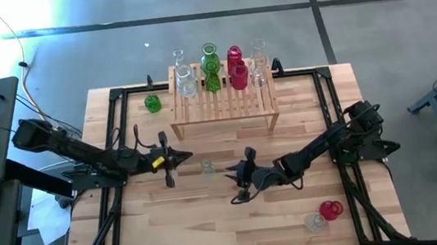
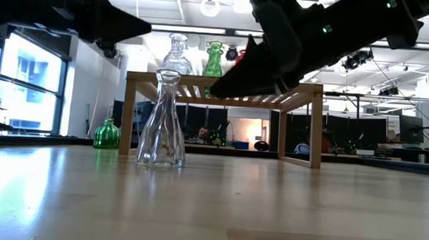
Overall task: Sort vases onto shelf
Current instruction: Put the transparent vase on the shelf aligned with the other transparent vases
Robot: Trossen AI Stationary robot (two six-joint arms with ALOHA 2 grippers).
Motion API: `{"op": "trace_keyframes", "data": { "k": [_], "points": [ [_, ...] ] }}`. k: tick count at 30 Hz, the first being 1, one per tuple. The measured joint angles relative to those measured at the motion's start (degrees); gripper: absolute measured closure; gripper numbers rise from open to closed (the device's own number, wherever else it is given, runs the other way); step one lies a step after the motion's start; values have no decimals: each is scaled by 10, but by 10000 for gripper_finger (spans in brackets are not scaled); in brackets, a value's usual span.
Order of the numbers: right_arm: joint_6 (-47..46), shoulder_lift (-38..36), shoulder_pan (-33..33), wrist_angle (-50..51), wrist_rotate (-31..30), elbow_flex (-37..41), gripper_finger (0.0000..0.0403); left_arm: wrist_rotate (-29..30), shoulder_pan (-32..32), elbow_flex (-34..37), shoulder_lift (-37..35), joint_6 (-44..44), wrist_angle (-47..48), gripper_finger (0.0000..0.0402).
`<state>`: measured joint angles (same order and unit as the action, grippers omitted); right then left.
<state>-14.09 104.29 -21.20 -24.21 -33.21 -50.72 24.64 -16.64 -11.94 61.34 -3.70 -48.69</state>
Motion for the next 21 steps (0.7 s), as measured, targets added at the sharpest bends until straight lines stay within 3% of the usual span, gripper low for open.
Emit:
{"op": "trace_keyframes", "data": {
  "k": [11,21],
  "points": [
    [7,0,5,-55,-38,0,210,-51,53,0,-77,-55,6,402],
    [50,0,20,-111,-38,0,167,-61,81,0,-142,-56,112,402]
  ]
}}
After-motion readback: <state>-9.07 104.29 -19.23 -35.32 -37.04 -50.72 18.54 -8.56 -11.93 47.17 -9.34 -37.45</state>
